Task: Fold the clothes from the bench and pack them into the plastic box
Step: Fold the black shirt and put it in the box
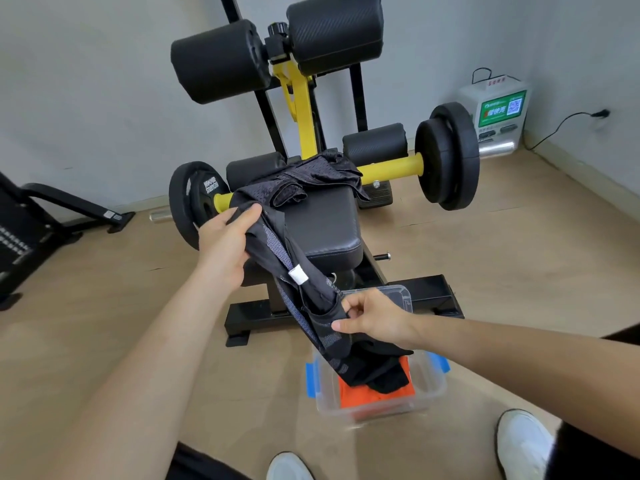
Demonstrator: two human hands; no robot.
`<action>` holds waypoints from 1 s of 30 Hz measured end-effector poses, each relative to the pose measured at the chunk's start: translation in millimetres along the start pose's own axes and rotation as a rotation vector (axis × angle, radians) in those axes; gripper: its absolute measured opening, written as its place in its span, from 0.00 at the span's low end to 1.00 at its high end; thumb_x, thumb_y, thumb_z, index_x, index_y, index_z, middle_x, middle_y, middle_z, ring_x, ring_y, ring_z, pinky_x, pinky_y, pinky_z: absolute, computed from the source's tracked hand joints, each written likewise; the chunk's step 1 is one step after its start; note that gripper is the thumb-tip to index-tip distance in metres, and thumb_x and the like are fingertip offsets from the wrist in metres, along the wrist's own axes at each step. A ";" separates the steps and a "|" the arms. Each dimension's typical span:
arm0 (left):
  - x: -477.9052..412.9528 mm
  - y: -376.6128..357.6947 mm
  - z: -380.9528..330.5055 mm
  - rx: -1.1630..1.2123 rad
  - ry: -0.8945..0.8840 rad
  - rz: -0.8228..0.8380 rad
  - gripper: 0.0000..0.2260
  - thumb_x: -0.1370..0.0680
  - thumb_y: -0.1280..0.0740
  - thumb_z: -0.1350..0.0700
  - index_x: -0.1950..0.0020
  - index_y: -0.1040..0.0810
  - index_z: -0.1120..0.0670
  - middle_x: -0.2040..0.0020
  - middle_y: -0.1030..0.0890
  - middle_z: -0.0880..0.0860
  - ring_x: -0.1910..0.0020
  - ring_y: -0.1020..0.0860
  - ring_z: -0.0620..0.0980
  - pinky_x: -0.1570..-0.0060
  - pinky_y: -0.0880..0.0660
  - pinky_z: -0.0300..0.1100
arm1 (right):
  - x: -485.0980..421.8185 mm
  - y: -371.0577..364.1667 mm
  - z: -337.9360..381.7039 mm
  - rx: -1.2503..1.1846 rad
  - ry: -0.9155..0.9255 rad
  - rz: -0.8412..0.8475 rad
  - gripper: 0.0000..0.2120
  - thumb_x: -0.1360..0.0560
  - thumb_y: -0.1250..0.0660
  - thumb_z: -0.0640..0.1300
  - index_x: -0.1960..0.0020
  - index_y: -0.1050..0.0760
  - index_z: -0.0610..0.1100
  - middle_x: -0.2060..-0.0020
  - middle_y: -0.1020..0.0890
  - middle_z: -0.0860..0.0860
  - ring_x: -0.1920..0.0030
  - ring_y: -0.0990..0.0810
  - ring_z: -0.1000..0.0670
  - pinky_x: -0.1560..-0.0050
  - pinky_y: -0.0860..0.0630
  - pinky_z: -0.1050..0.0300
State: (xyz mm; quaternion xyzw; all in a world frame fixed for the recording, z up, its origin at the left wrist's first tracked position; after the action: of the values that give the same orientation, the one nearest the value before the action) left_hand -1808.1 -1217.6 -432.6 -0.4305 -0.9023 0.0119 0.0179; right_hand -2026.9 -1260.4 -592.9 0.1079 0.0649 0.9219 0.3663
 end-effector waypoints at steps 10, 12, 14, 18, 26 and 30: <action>8.5 13.0 -2.8 -0.108 -0.051 0.005 0.06 0.23 0.27 0.56 0.47 0.16 0.53 0.50 0.13 0.52 0.46 0.16 0.52 0.41 0.21 0.52 | 24.9 73.7 21.8 -0.041 -0.051 -0.028 0.13 0.25 0.27 0.38 0.61 0.31 0.44 0.70 0.30 0.46 0.70 0.33 0.52 0.69 0.36 0.63; 12.5 17.1 -5.3 -0.131 -0.075 0.008 0.03 0.23 0.27 0.55 0.50 0.16 0.52 0.51 0.13 0.53 0.46 0.16 0.55 0.39 0.22 0.56 | 35.6 94.1 36.3 -0.051 -0.060 0.019 0.04 0.25 0.28 0.38 0.53 0.24 0.40 0.60 0.19 0.41 0.61 0.22 0.48 0.59 0.26 0.62; 18.5 20.9 -7.8 -0.144 -0.103 0.012 0.02 0.23 0.26 0.55 0.51 0.15 0.51 0.52 0.13 0.52 0.47 0.16 0.55 0.40 0.22 0.56 | 44.9 110.5 49.5 -0.058 -0.081 0.114 0.11 0.24 0.29 0.39 0.44 0.21 0.36 0.48 0.16 0.38 0.49 0.18 0.45 0.45 0.23 0.56; 30.6 27.3 -13.0 -0.125 -0.161 0.009 0.02 0.23 0.27 0.56 0.52 0.15 0.50 0.53 0.13 0.50 0.51 0.15 0.51 0.44 0.20 0.51 | 57.8 118.8 73.9 0.102 -0.139 0.285 0.13 0.27 0.27 0.45 0.47 0.17 0.38 0.50 0.16 0.41 0.50 0.21 0.45 0.45 0.30 0.49; 46.7 43.2 -30.7 -0.046 -0.293 -0.115 0.02 0.23 0.27 0.55 0.54 0.15 0.48 0.51 0.14 0.53 0.52 0.18 0.51 0.49 0.21 0.46 | 68.5 125.2 126.5 0.331 0.083 0.111 0.20 0.26 0.27 0.49 0.57 0.23 0.30 0.64 0.25 0.45 0.60 0.30 0.49 0.55 0.35 0.55; 48.0 51.5 -50.4 -0.063 -0.351 -0.159 0.02 0.21 0.29 0.56 0.54 0.17 0.50 0.56 0.16 0.50 0.59 0.19 0.45 0.62 0.22 0.37 | 66.6 136.4 160.5 0.264 0.214 -0.115 0.16 0.22 0.31 0.44 0.66 0.29 0.42 0.72 0.31 0.54 0.69 0.35 0.55 0.67 0.40 0.63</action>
State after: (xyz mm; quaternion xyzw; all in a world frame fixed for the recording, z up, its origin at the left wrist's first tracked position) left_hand -1796.1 -1147.6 -383.1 -0.3497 -0.9226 0.0571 -0.1525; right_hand -2124.7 -1306.6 -400.3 0.0524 0.2301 0.8892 0.3919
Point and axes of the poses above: each hand's wrist, its own x-axis away from the middle knuckle, its own y-axis out of the back of the hand, z = x × y, the point moved 1 cm from there along -x, towards the middle knuckle
